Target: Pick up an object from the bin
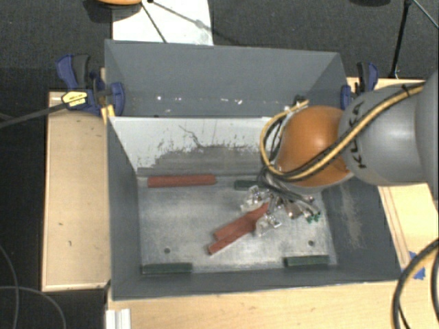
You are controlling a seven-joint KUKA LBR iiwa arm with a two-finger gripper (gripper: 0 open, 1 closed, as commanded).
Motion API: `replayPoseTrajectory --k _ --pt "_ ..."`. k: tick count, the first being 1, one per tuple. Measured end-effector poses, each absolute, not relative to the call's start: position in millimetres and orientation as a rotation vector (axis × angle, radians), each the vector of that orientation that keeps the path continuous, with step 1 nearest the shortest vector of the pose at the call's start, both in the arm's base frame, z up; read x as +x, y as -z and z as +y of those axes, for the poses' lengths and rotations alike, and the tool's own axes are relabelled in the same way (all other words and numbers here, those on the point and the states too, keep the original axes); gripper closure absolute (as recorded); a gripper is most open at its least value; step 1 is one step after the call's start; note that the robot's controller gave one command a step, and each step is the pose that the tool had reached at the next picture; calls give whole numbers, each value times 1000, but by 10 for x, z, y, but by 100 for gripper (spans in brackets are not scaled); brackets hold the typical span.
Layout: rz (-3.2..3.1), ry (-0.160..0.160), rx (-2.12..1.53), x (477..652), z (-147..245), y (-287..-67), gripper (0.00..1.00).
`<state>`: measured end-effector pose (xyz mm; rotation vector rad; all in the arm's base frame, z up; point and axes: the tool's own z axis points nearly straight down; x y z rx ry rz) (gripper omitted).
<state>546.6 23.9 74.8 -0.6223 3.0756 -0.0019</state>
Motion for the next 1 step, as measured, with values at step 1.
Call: replayPoseTrajectory --k 1 --pt "3079 3 -557 5702 167 -2542 100"
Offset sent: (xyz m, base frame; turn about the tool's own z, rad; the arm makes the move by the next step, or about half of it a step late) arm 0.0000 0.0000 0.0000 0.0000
